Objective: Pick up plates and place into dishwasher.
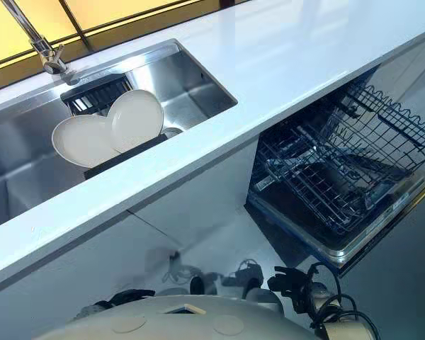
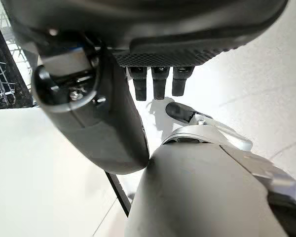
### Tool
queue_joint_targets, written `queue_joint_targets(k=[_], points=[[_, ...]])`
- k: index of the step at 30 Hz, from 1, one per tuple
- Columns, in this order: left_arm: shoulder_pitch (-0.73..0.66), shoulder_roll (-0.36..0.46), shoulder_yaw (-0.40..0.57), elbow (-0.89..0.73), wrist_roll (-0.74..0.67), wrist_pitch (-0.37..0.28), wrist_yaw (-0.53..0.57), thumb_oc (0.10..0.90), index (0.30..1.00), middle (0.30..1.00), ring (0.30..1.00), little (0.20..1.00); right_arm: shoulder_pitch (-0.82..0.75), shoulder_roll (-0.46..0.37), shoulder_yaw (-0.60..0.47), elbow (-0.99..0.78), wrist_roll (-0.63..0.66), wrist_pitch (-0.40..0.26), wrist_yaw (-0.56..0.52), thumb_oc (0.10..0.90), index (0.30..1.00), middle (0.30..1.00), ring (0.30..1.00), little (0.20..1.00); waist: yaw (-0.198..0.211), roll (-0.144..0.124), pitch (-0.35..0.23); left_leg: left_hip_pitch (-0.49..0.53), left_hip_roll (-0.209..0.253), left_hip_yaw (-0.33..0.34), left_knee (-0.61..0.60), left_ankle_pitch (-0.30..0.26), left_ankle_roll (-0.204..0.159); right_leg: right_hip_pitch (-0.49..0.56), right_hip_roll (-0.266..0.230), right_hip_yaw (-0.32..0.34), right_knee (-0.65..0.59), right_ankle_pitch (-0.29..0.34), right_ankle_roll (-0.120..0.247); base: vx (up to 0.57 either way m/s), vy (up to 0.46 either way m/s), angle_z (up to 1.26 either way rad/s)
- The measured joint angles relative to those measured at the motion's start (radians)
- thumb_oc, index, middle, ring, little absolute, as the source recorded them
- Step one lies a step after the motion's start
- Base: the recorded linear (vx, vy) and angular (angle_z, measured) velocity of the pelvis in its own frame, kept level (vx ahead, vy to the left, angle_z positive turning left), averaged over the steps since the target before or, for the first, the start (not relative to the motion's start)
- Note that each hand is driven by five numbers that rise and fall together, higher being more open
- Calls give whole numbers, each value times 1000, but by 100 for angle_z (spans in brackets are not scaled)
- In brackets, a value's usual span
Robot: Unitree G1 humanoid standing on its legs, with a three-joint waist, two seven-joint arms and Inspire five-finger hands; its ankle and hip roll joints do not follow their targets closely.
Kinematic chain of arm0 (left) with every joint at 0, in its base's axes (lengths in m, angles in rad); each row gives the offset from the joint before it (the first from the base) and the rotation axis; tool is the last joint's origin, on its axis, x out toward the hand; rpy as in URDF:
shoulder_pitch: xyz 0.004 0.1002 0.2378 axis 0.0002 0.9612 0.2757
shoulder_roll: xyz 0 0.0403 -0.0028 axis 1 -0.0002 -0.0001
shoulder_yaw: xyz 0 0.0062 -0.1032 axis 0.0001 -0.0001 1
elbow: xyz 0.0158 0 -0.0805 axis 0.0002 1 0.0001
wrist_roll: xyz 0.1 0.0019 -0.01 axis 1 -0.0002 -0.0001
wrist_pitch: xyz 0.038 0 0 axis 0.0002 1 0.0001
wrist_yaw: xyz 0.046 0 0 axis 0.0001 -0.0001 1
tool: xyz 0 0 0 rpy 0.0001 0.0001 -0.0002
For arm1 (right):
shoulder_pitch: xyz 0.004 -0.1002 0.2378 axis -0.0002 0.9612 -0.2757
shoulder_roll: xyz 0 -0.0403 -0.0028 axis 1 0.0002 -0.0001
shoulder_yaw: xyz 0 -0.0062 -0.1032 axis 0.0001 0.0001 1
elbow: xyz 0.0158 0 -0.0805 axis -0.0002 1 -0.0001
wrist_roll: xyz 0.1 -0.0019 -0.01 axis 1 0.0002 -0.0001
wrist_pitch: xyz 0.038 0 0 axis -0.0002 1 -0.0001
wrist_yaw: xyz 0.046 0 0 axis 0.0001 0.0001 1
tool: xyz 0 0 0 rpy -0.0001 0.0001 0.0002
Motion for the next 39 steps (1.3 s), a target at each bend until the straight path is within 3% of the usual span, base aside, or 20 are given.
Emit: queue_joint_targets(k=[13, 23, 26, 29, 31, 34, 39], points=[[-3, -6, 5, 0, -97, 18, 30, 800, 900, 900, 900, 900, -7, -6, 0, -5, -1, 1, -2, 800, 900, 900, 900, 900, 1, 6, 21, 0, 0, -1, 0, 0, -1, 1, 0, -1, 0, 0, 0, -40, -51, 5], [-50, -86, 107, -2, -118, -31, 414, 800, 900, 900, 900, 900, -4, -6, -5, 6, -3, -3, -4, 800, 900, 900, 900, 900, 23, -4, 25, 1, 1, -20, 11, -1, -2, 19, -1, -25, 0, -4, -3, 4, -4, 7], [-56, -95, 142, -2, -157, -73, 539, 800, 900, 900, 900, 900, -3, -6, -9, 8, -2, -6, -5, 800, 900, 900, 900, 900, 20, -4, 25, 1, 2, -20, 12, -1, -3, 21, 0, -25, 0, -4, -4, 0, 0, 0], [-55, -91, 161, -19, -118, -115, 677, 800, 900, 900, 900, 900, 0, -9, -14, 11, -1, -6, -6, 800, 900, 900, 900, 900, 21, -4, 25, -4, 1, -26, 15, -1, -2, 20, -1, -29, 0, -4, -4, 0, 0, 4], [-44, -86, 160, -43, -70, -129, 711, 800, 900, 900, 900, 900, 1, -14, -15, 12, -1, -7, -6, 800, 900, 900, 900, 900, 23, -2, 26, -10, 0, -31, 18, -1, -2, 17, -2, -32, 0, -4, -4, -5, 9, 8], [-19, -85, 152, -89, -45, -136, 659, 800, 900, 900, 900, 900, 1, -18, -15, 12, -1, -8, -6, 800, 900, 900, 900, 900, 26, 2, 27, -14, 0, -35, 21, -1, -2, 16, -7, -37, 0, -5, -5, -9, 26, 6], [23, -35, 46, -315, -75, -130, 275, 800, 900, 900, 900, 900, 4, -32, -15, 8, -3, 3, -6, 800, 900, 900, 900, 900, 46, 26, 32, -15, -1, -36, 20, 0, -2, 15, -9, -40, 0, -5, -5, -16, 31, 2]])
